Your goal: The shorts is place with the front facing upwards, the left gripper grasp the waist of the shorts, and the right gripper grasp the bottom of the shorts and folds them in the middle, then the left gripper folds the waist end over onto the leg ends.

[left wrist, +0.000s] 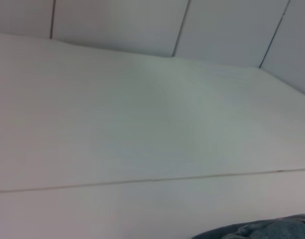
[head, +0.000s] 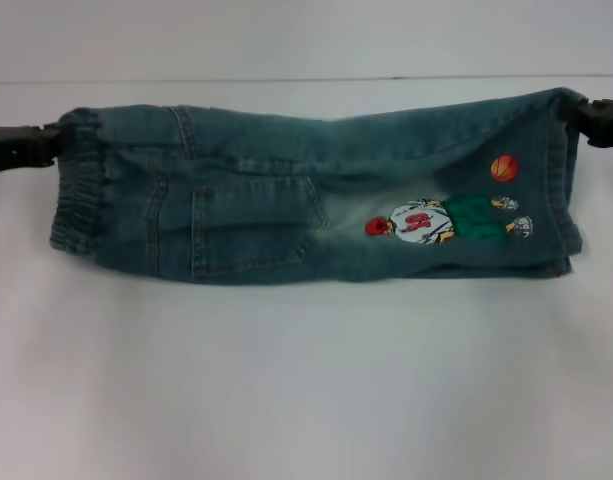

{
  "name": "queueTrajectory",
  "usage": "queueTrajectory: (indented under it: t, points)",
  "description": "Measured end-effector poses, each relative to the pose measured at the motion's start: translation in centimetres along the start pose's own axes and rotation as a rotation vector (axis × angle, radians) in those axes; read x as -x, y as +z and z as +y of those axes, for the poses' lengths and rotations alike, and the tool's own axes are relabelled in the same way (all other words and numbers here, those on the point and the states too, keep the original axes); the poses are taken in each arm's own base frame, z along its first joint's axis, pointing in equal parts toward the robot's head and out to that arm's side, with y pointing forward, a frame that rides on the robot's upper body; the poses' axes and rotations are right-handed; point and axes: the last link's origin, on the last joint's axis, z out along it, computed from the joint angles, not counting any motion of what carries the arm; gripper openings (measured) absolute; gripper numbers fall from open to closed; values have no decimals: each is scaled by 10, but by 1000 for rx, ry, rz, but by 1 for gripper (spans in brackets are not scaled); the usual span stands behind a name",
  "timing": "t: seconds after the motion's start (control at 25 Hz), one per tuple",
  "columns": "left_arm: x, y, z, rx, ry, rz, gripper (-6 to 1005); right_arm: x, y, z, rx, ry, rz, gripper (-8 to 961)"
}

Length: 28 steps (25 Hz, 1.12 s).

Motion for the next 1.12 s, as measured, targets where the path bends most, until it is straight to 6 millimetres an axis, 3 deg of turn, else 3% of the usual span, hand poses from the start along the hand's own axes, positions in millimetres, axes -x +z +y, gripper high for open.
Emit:
queueTrajectory:
  t: [0.44, 1.04, 1.12]
  points:
    - [9, 18, -1, -64, -2, -25, 177, -19, 27, -7, -119, -17, 27, 74]
    - [6, 39, 24, 0, 117, -62, 188, -22, 46, 8, -75, -98, 41, 98]
    - [6, 41, 24, -10, 134, -67, 190, -23, 45, 7, -80, -97, 43, 178]
